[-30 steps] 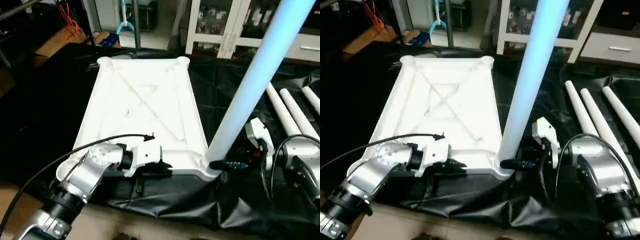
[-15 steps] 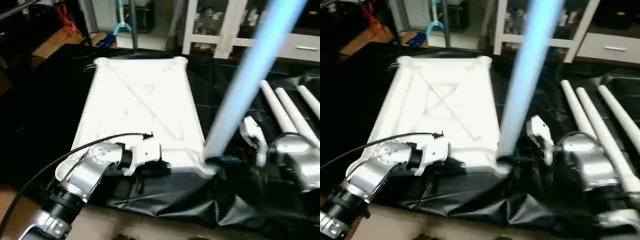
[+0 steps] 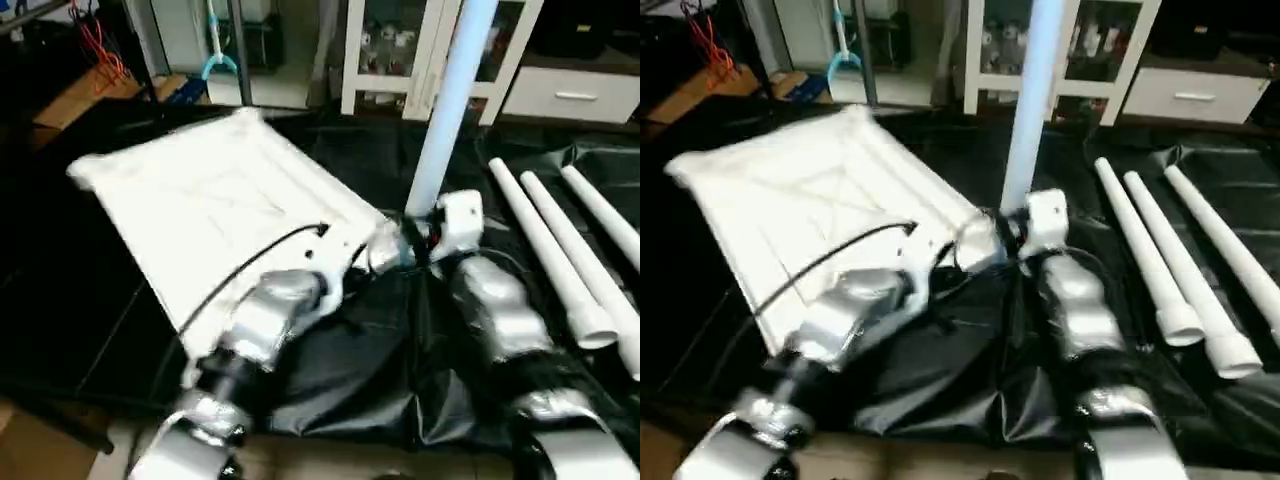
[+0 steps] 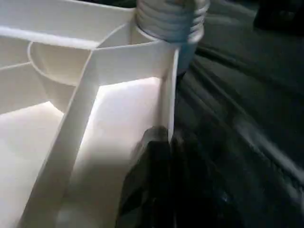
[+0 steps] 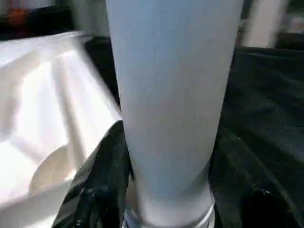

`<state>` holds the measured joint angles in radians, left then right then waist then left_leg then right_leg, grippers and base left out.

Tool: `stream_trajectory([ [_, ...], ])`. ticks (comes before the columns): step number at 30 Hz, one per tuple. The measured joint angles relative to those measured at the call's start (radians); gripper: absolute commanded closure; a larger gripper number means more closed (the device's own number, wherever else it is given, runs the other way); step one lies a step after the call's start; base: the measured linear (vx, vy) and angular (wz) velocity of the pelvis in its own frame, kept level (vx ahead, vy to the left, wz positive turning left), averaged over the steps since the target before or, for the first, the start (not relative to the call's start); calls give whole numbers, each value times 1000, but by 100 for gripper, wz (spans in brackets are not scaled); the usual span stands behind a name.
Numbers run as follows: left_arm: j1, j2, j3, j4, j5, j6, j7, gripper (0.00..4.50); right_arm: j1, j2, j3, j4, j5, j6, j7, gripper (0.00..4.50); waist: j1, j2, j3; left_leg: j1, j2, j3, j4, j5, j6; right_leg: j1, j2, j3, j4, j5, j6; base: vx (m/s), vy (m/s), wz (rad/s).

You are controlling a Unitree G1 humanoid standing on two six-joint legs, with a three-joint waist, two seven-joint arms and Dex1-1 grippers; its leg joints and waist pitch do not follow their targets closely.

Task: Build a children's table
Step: Rotate leg to tighten

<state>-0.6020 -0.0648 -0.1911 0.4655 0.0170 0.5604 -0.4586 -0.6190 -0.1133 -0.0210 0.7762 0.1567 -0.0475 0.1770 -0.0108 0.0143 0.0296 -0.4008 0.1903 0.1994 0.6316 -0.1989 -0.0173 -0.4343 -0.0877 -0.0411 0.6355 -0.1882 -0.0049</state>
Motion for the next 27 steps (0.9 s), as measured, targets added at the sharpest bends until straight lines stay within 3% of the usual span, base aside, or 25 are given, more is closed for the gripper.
stream_trajectory([
  [6,-3,-10,11,0,10,0,26,450,-46,38,-18,88,-14,-75,-63,259,-1,0,0,-2,0,0,0,-3,4,0,0,-2,-4,0,0,0,0,0],
  [7,-3,-8,8,-1,10,0,26,450,-47,39,-21,92,-14,-81,-58,203,-1,0,0,-2,0,0,0,-3,4,0,0,-2,-4,0,0,0,0,0],
  [8,-1,-6,8,-5,10,2,25,450,-46,39,-23,92,-13,-86,-49,189,-1,0,0,-2,1,0,0,-3,4,0,0,-2,-4,0,0,0,0,0],
  [11,2,15,8,-13,10,2,24,450,-31,48,-23,90,-10,-97,8,176,-10,0,0,-2,2,-1,0,-3,4,0,2,-2,-3,0,0,0,0,0],
  [17,11,49,5,-33,10,-3,5,450,19,49,-9,35,-10,-119,75,129,-10,0,0,-2,4,-1,0,-3,5,-1,4,-3,-3,0,0,0,0,0],
  [22,72,187,-42,-115,16,-74,-143,450,159,-35,78,-194,-15,-55,208,92,1,3,2,-3,8,-3,0,-3,5,-1,7,-4,-3,-1,-1,0,0,0],
  [25,161,361,-101,-195,7,-258,-340,450,227,-188,99,-368,22,29,386,58,20,7,3,-2,8,-3,0,-3,5,0,7,-4,-4,-1,-1,0,0,0],
  [27,187,421,-114,-214,-3,-329,-440,450,255,-245,107,-436,68,71,519,58,34,6,4,-3,10,-3,1,-4,3,0,9,-4,-4,-1,-1,0,0,0],
])
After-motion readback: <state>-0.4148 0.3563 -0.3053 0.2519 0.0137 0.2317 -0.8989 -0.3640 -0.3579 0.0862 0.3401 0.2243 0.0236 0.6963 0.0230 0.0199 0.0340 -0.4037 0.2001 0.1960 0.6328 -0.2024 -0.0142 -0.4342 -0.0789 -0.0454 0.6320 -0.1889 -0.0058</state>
